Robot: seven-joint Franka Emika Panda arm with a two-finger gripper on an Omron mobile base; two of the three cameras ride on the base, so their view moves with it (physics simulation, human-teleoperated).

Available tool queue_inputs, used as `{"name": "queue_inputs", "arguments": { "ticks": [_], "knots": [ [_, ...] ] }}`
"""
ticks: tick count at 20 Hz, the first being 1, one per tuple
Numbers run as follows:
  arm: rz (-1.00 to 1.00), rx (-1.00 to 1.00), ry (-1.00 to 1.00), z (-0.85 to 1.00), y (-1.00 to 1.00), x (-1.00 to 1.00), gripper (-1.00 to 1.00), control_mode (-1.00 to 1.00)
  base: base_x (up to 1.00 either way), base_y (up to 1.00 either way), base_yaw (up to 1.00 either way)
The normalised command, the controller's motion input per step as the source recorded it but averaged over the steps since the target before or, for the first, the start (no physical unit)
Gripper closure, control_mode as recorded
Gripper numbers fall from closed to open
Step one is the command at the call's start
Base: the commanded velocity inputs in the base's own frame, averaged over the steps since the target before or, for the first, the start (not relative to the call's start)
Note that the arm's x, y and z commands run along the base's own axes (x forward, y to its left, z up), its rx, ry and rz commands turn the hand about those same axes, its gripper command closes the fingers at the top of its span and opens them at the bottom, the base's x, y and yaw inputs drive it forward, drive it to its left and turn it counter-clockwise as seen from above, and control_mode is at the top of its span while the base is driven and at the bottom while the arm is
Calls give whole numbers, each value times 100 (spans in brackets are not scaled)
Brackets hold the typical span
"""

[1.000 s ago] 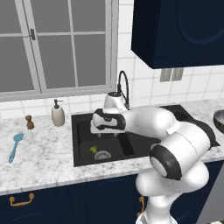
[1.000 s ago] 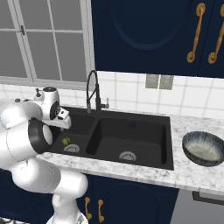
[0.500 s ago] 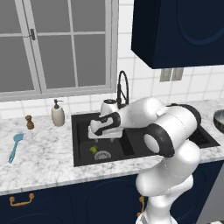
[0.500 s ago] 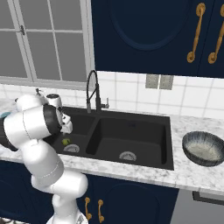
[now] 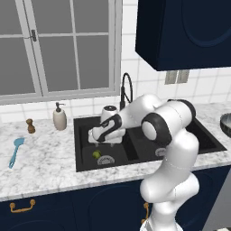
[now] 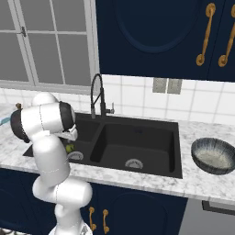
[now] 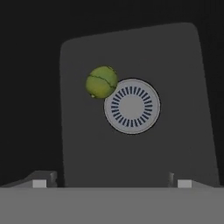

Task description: Pick the lime from the sink and place it in the bowl. Then pick the bowl and place it in the microwave. Then close the microwave door and press the start button.

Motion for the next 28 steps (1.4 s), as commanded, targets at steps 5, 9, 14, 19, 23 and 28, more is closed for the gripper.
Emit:
{"name": "queue_inputs", "arguments": {
  "ticks": [5, 9, 14, 19, 23, 28],
  "knots": [
    [-6, 0, 2, -23, 6, 22, -100, -100, 0, 0, 0],
    [-5, 0, 0, -41, 12, 22, -100, -100, 0, 0, 0],
    [-5, 0, 0, -39, 8, 23, -100, -100, 0, 0, 0],
    [-5, 0, 0, -24, 5, 48, -100, -100, 0, 0, 0],
    [-3, 0, 0, -21, 3, 48, -100, -100, 0, 0, 0],
    [-3, 0, 0, -30, 10, 34, -100, -100, 0, 0, 0]
  ]
}}
